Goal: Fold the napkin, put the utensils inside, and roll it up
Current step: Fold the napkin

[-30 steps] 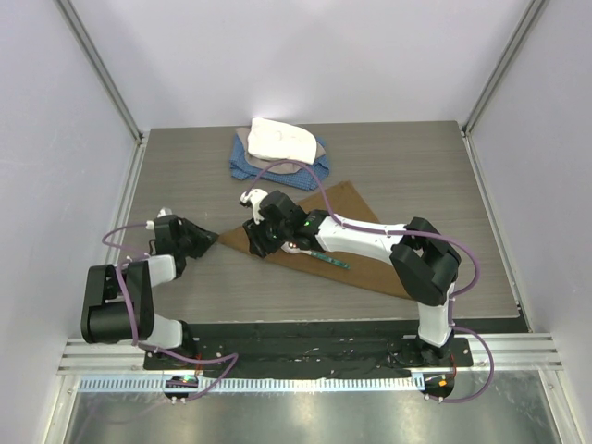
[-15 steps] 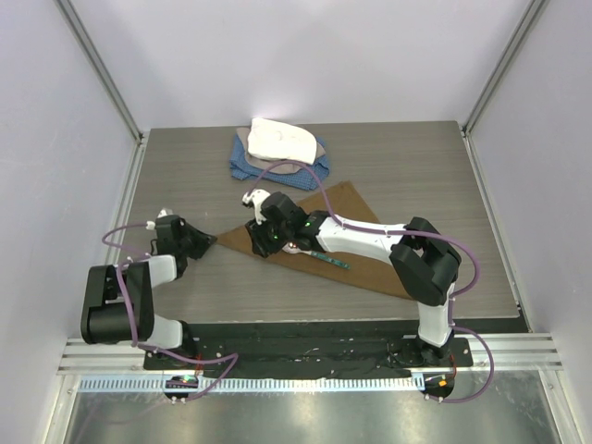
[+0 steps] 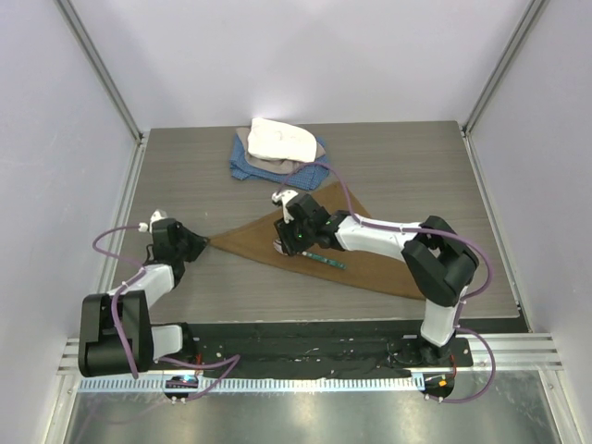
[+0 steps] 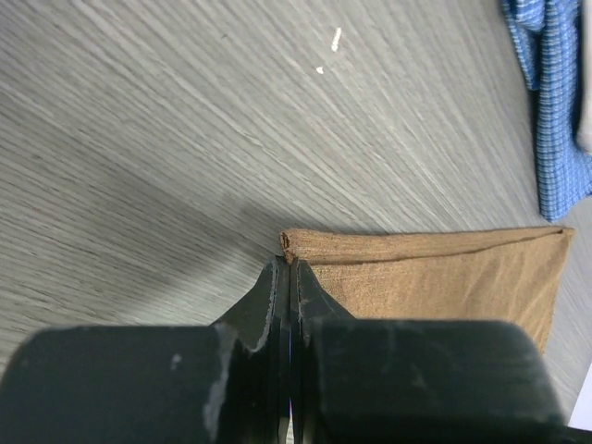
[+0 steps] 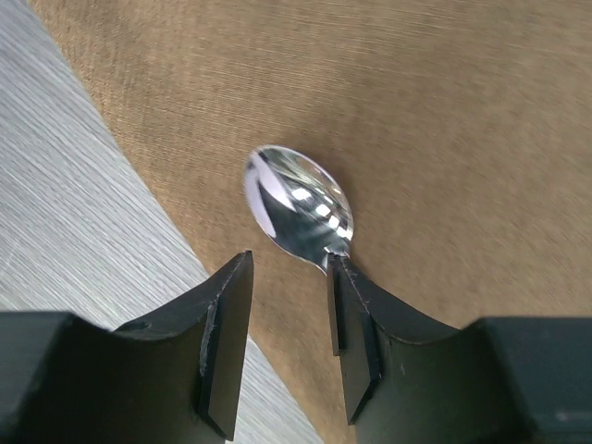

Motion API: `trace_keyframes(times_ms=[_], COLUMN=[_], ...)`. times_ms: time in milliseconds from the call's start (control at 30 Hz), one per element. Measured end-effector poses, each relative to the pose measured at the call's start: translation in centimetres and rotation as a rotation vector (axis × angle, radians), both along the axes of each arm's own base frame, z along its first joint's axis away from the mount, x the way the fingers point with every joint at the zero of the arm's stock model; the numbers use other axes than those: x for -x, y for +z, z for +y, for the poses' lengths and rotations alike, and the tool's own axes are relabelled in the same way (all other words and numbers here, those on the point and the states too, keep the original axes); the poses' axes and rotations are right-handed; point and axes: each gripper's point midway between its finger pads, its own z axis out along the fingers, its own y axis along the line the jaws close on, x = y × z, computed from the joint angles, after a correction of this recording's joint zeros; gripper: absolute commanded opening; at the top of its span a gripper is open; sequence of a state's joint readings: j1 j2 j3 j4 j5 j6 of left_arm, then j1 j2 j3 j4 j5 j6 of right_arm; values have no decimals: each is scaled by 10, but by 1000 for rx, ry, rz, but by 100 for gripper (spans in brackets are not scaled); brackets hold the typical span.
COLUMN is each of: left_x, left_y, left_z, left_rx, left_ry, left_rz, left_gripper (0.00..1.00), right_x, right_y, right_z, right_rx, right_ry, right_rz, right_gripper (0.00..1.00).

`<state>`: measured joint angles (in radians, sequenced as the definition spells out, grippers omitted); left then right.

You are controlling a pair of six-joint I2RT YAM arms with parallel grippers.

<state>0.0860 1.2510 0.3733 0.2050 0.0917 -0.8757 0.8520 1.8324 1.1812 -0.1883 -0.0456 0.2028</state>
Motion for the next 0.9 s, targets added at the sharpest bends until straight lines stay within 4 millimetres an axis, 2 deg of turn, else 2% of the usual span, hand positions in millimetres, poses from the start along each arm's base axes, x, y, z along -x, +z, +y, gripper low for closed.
trace_keyframes(times_ms=[167,300,467,600,767,900], left_x=[-1,-3,-7,-13,3,21], left_y=[13,31,62,84,80,75], left_z=[-11,-47,-110,-167,-236,-271], left_rx=[-6,-11,-19,-29,-51,-68], left_ry=[-55,-187,-404,-584,-814,-942], left_rz=[-51,-121,-215,-290,-309,-314], left_gripper=[0,0,0,0,0,0], right_x=[-9,-26,-45,-50,-48,-45], right_y=[13,26,41,55,68,71], right_z=[-25,-54,-93,-109,-120,-126], right_rx=[-15,-32,-40,-61,-88,-99], right_ry=[-95,-217,-358,-421,-461,-483], right_rz=[-14,-41,-83,-117,-143,-148], right_gripper=[46,46,46,46,46,46])
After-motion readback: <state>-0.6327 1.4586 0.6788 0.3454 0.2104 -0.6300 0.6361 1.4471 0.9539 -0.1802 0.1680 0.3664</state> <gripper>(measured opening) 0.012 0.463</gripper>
